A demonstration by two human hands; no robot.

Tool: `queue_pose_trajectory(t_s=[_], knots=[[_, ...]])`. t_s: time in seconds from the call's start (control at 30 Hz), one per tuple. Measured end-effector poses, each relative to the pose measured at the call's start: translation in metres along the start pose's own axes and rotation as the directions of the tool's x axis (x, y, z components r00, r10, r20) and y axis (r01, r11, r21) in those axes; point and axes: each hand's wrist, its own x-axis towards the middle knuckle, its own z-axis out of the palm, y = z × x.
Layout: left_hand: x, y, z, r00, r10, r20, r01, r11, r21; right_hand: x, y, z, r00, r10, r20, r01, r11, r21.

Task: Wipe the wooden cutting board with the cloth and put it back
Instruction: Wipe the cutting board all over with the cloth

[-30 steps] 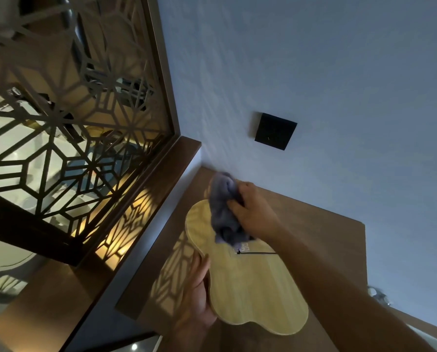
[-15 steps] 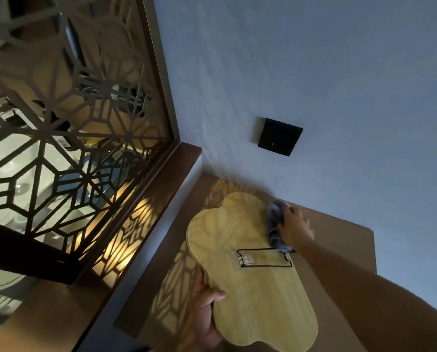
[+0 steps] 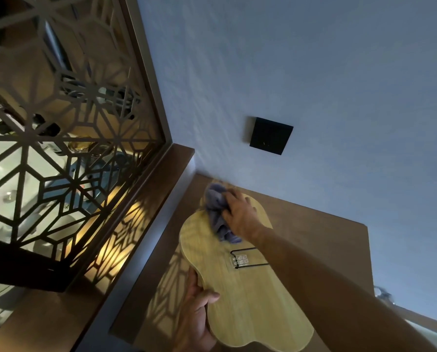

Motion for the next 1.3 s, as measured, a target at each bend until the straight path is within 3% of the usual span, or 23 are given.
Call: queue_pose_trajectory(t_s=[0.17,0.3,0.37,0.43,0.5,0.6,0.77,0.9,1.0,1.07,1.13,1.23,1.3], knots=[[-0.006,0.004,0.000,1.000,-0.024,0.003,0.024,0.998,0.057,-0.007,0.077,-0.014,0.916,0.400,-0.034,-0.401,0.913,-0.073],[-0.008,0.005,-0.001,0.998,-0.054,-0.020,0.055,0.997,0.056,-0.017,0.103,-0.030,0.910,0.388,-0.147,-0.413,0.879,-0.238],[-0.010,0.007,0.000,0.997,-0.072,-0.011,0.073,0.997,0.034,-0.014,0.084,-0.034,0.922,0.311,-0.231,-0.344,0.932,-0.117],[-0.007,0.005,0.000,0.994,-0.098,-0.039,0.098,0.995,-0.002,-0.012,0.048,-0.034,0.959,0.127,-0.252,-0.125,0.992,0.023],[-0.005,0.003,-0.001,0.994,-0.099,-0.055,0.097,0.994,-0.041,-0.015,0.007,-0.027,0.978,-0.078,-0.195,0.104,0.987,0.126],[-0.004,0.001,-0.001,0.997,-0.075,-0.036,0.073,0.997,-0.036,-0.022,-0.028,-0.004,0.983,-0.175,-0.048,0.180,0.970,0.165],[-0.001,0.001,-0.006,0.999,-0.047,-0.013,0.048,0.998,0.043,-0.014,0.009,0.005,0.995,0.074,-0.062,-0.074,0.997,0.005],[0.002,-0.003,-0.012,0.998,-0.043,0.040,0.041,0.997,0.061,-0.020,0.072,-0.005,0.930,0.357,-0.093,-0.363,0.930,-0.062],[0.001,-0.004,-0.014,0.994,-0.043,0.097,0.037,0.997,0.062,-0.033,0.102,-0.021,0.904,0.399,-0.155,-0.420,0.898,-0.135],[0.000,-0.005,-0.016,0.991,-0.064,0.118,0.058,0.997,0.050,-0.045,0.105,-0.034,0.884,0.360,-0.297,-0.392,0.918,-0.055],[0.000,-0.004,-0.019,0.990,-0.072,0.120,0.067,0.997,0.048,-0.061,0.093,-0.046,0.873,0.280,-0.400,-0.258,0.960,0.109],[0.002,-0.008,-0.020,0.990,-0.077,0.121,0.075,0.997,0.024,-0.102,0.052,-0.053,0.924,0.066,-0.378,0.036,0.966,0.256],[0.003,-0.009,-0.022,0.986,-0.086,0.141,0.089,0.996,-0.019,-0.131,0.023,-0.042,0.962,-0.065,-0.263,0.135,0.956,0.259]])
